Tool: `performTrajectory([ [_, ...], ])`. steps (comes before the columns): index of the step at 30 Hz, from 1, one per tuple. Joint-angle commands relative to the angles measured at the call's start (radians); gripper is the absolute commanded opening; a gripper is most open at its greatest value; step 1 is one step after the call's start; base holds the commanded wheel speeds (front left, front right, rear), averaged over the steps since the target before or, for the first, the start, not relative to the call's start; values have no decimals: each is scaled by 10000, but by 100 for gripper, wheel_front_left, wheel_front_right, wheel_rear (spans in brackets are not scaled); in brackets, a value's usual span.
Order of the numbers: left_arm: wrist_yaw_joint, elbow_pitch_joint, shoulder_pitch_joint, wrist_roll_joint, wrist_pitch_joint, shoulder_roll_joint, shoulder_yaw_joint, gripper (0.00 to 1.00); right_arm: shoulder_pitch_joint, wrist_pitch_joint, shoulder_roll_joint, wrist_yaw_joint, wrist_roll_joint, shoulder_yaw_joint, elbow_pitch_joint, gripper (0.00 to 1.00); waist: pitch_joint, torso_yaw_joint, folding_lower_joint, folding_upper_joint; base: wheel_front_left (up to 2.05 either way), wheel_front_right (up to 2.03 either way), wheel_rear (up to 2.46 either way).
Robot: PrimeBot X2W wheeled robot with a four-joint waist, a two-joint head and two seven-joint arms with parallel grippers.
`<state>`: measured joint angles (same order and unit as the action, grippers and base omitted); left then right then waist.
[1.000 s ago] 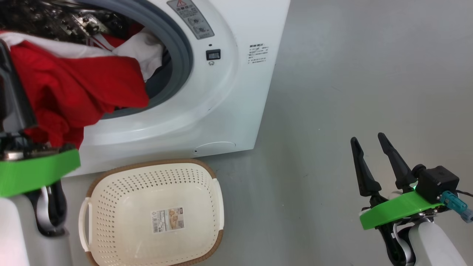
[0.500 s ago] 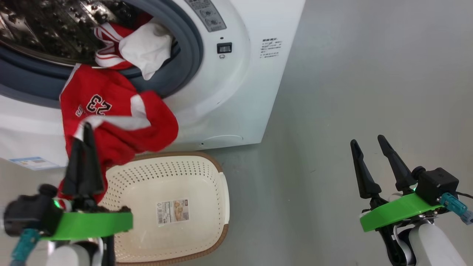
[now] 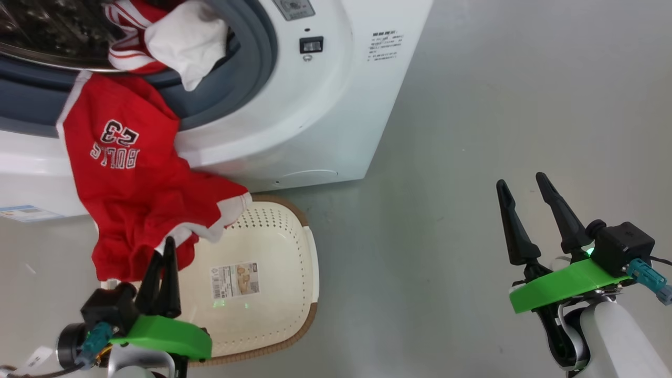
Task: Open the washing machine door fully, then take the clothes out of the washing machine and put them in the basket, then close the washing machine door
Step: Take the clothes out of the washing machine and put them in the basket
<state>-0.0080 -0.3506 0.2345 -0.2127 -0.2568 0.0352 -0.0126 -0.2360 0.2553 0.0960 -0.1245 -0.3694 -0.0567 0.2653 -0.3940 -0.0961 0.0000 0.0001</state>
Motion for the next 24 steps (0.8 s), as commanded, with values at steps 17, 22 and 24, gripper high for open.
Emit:
performTrajectory([
  [17, -285, -4468, 1986, 316, -49, 151, 213, 0, -756, 65, 13, -62, -19, -252, -427, 100, -1482, -454, 0, -1, 0, 0, 0],
  [22, -410, -5378, 2618, 440, -49, 151, 329, 0, -931, 65, 5, -62, -3, -265, -475, 100, -1874, -492, 0, -1, 0, 0, 0],
  [24, -456, -5836, 2960, 527, -49, 158, 340, 0, -1026, 65, -9, -62, -1, -285, -511, 100, -2084, -525, 0, -1, 0, 0, 0],
])
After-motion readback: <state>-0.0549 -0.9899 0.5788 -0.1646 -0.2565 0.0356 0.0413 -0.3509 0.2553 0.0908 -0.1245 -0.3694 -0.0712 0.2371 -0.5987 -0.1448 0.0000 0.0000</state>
